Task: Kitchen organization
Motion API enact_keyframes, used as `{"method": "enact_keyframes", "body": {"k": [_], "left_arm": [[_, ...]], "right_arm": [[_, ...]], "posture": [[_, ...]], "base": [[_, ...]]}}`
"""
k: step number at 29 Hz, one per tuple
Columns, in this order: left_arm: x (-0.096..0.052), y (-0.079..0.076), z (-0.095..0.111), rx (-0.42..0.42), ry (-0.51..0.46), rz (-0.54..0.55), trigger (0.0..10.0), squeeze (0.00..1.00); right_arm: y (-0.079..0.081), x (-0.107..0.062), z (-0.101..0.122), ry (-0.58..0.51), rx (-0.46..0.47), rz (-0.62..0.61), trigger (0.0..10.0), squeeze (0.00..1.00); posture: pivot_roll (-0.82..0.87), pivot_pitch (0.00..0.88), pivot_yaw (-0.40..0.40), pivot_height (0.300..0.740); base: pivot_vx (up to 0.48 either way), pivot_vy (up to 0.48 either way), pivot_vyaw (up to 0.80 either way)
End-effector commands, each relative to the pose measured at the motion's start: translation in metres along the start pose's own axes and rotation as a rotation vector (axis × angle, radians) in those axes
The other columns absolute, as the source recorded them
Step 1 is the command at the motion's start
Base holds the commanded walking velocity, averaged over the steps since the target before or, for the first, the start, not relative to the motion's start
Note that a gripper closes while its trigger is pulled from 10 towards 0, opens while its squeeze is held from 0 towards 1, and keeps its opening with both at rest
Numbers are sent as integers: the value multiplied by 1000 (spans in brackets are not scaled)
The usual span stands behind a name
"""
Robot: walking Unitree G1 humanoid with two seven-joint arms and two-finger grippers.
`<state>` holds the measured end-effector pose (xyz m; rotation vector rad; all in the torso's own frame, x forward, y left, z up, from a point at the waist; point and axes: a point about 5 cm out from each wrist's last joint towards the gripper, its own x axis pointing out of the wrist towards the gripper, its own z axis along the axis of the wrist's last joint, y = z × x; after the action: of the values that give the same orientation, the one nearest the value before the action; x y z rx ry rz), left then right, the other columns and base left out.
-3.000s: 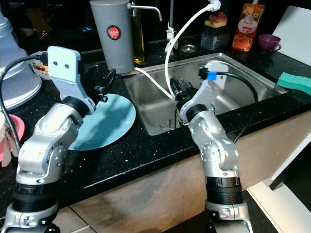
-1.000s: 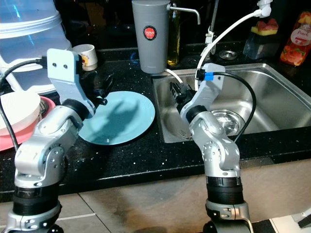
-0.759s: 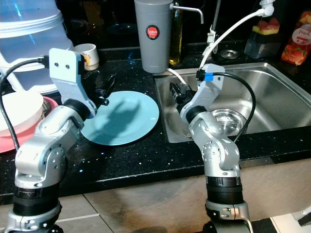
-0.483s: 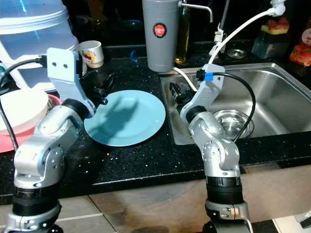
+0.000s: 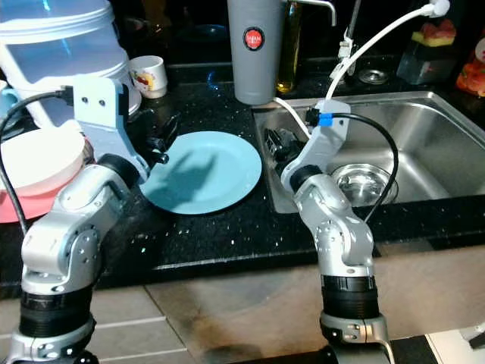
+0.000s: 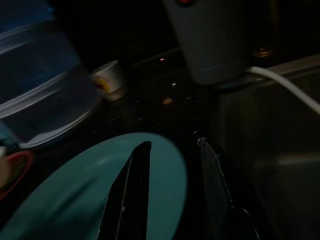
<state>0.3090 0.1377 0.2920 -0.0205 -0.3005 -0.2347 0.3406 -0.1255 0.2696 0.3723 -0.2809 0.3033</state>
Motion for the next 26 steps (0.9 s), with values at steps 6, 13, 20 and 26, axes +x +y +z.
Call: {"method": "enact_keyframes", "body": {"k": [6, 13, 20, 26], "left_arm": [[-3, 1, 0, -7, -3, 6, 10000, 0], [-3, 1, -1, -13, 2, 11, 10000, 0], [-4, 5, -3, -17, 15, 23, 10000, 0], [-7, 6, -14, -27, 53, 25, 10000, 0]], "right_arm": [[2, 1, 2, -2, 12, 11, 10000, 0], [2, 1, 3, -2, 10, 11, 10000, 0], [2, 1, 3, 1, 8, 14, 10000, 0], [1, 1, 2, 10, 0, 12, 10000, 0]], "posture": [[-27, 82, 39, 740], [-32, 88, 38, 740], [-32, 91, 35, 740], [-32, 91, 35, 740]], "base": [[-341, 0, 0], [-305, 0, 0], [-76, 0, 0], [0, 0, 0]]}}
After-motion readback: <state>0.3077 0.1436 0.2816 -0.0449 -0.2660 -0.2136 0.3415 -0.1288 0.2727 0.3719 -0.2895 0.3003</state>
